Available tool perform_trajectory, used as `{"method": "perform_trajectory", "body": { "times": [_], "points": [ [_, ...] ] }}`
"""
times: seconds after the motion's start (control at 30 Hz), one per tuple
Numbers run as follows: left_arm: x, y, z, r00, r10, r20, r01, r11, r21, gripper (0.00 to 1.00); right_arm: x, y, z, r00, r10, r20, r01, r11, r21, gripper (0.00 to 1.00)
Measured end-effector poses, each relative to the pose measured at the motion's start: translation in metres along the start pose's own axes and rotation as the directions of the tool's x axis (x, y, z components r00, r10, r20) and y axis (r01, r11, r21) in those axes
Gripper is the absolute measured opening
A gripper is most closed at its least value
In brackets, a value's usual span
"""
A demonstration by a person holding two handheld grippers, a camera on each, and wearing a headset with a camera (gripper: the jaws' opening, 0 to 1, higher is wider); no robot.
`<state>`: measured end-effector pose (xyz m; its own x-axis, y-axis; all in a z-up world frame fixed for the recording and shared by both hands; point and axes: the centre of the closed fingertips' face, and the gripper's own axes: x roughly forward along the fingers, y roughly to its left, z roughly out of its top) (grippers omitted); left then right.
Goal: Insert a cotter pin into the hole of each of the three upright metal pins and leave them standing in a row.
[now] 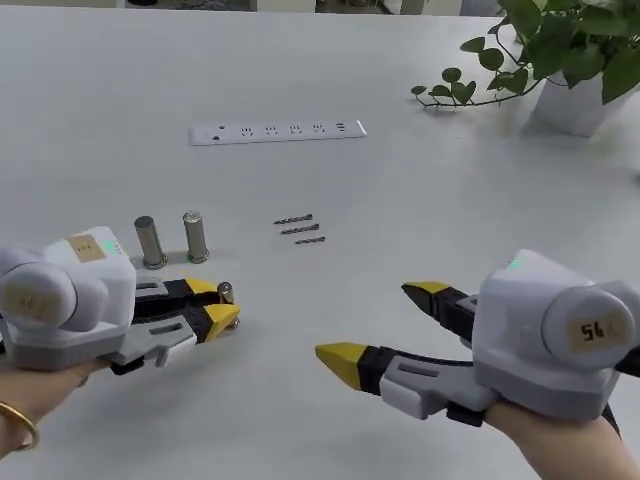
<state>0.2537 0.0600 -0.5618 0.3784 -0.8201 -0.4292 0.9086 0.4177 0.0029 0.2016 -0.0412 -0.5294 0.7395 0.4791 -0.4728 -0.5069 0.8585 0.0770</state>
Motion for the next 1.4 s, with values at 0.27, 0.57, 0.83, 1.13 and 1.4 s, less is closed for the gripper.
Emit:
{"method": "perform_trajectory", "body": {
  "times": [0.27,0.57,0.83,1.13,1.4],
  "points": [
    [0.003,-0.008,-0.005,0.9994,-0.031,-0.016,0.032,0.999,0.023,0.06,0.001,0.001,-0.001,1.0,0.003,-0.002,-0.003,1.0,0.002,0.68],
    [0.001,-0.008,-0.014,0.9991,-0.027,-0.032,0.028,0.999,0.026,0.06,0.002,0.001,0.0,1.0,0.006,0.002,-0.006,1.0,-0.003,0.67],
    [0.001,-0.01,-0.013,0.9987,-0.039,-0.034,0.039,0.999,0.02,0.06,0.003,0.002,-0.001,0.9999,0.009,-0.004,-0.009,1.0,0.004,0.66],
    [0.002,-0.01,-0.019,0.9977,-0.038,-0.056,0.038,0.999,-0.006,0.14,0.002,0.001,-0.005,0.9998,0.009,-0.018,-0.008,1.0,0.016,0.65],
    [0.0,-0.008,-0.016,0.9984,-0.013,-0.054,0.013,1.0,-0.015,0.21,0.003,0.001,-0.003,0.9996,0.018,-0.023,-0.018,1.0,0.017,0.64]
  ]
}}
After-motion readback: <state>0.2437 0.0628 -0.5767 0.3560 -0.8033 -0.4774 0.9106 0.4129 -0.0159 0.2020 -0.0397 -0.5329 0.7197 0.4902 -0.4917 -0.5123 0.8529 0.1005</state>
